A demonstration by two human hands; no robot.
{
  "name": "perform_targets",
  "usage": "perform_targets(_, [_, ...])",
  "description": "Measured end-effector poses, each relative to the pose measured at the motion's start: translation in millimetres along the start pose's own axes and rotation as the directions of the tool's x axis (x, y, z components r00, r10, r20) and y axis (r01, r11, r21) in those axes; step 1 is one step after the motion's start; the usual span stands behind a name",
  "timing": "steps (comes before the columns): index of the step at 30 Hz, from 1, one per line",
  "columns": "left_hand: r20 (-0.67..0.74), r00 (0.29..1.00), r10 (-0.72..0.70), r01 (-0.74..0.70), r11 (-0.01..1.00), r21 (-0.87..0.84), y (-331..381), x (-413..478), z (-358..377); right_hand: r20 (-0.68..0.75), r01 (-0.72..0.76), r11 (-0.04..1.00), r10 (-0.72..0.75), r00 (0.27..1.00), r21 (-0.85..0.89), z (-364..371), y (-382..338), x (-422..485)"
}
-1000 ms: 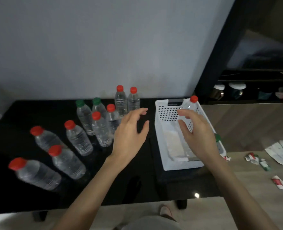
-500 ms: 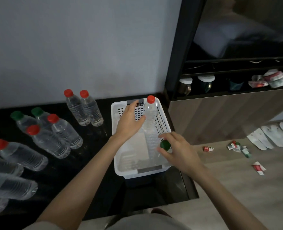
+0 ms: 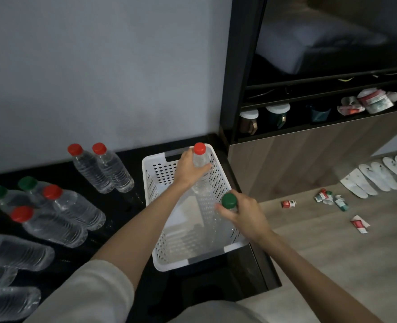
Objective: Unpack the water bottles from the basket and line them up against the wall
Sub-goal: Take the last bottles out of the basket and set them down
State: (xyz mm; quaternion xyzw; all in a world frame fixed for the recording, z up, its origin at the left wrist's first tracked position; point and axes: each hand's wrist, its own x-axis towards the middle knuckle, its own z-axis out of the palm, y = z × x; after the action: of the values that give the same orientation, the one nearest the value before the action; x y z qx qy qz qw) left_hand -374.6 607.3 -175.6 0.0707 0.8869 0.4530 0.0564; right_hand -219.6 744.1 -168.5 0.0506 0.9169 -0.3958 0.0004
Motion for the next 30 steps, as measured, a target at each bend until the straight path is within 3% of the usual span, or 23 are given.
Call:
perform_targets(4, [0.055,0.998,-0.009,0.009,1.0,0.003,-1.6,1.1,7.5,-0.021,-0.037,0.999,0.037,0.999,-0.006,5.4,2.4,7.9])
perform_targets(17, [-0.108,0.992,0.063,-0.058,0.997,0.055,-2.4,-36.2,-12.4,0.042,-0.056,0.994,0.06,0.997,-0.091,3.0,1.3,16.4])
perform_targets(23, [-0.287,0.95,0.12,-0.112,0.993,0.045,30.8,-69.8,-53.7,-0.05,-0.034,0.999,0.032,0.998,-0.042,4.7,-9.4,10.7])
perform_targets(30, [-0.507,0.849,0.151,-0.184,0.983,-0.015,69.0,-123.1,-125.2,-0.148,0.162,0.987,-0.161,0.976,-0.003,-17.8,-54.8,13.5])
